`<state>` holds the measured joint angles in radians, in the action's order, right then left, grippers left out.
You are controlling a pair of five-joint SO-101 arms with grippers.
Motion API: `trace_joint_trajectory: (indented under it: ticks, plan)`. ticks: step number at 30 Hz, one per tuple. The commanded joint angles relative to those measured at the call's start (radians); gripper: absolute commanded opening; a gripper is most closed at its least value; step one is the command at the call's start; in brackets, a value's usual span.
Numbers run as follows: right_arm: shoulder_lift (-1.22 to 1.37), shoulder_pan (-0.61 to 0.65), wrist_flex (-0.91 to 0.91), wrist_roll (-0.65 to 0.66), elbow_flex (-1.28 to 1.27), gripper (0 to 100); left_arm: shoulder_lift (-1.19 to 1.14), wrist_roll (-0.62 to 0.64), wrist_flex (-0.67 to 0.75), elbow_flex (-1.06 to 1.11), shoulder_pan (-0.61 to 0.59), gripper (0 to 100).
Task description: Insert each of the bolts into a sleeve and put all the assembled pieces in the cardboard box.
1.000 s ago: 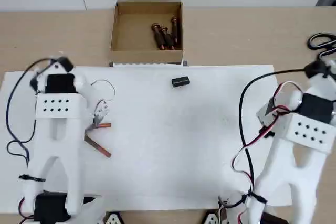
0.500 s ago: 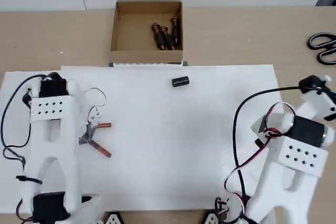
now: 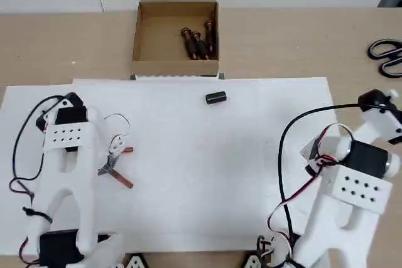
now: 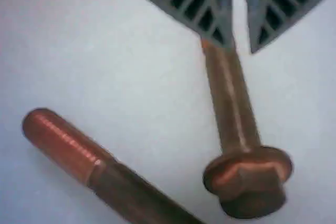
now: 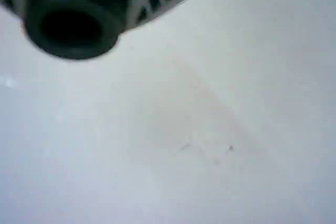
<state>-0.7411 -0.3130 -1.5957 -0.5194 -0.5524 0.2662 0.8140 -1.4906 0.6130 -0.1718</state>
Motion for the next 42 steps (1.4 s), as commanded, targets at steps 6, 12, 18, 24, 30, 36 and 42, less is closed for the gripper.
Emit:
trace_joint_trajectory:
  ticks: [6,12,18,24,30,36,42]
  plan:
    - [-0.025,-0.010,0.007,0.011,0.006,0.2,0.005,-0.011,0.023,0.022,-0.003,19]
    - [-0.025,-0.012,0.005,0.011,0.006,0.2,0.005,-0.012,0.054,0.033,-0.043,19]
    - [-0.025,-0.012,0.005,0.011,0.006,0.2,0.003,-0.075,0.057,0.035,-0.126,19]
    - [-0.021,-0.012,0.007,0.011,0.006,0.2,0.003,-0.086,0.058,0.035,-0.126,19]
    - [-0.019,-0.012,0.007,0.011,0.006,0.2,0.003,-0.087,0.098,0.108,-0.124,19]
    - [-0.021,-0.012,0.005,0.011,0.006,0.2,0.003,-0.087,0.196,0.183,-0.127,16]
    - [-0.019,-0.012,0.005,0.011,0.006,0.2,0.003,-0.087,0.256,0.185,-0.129,1]
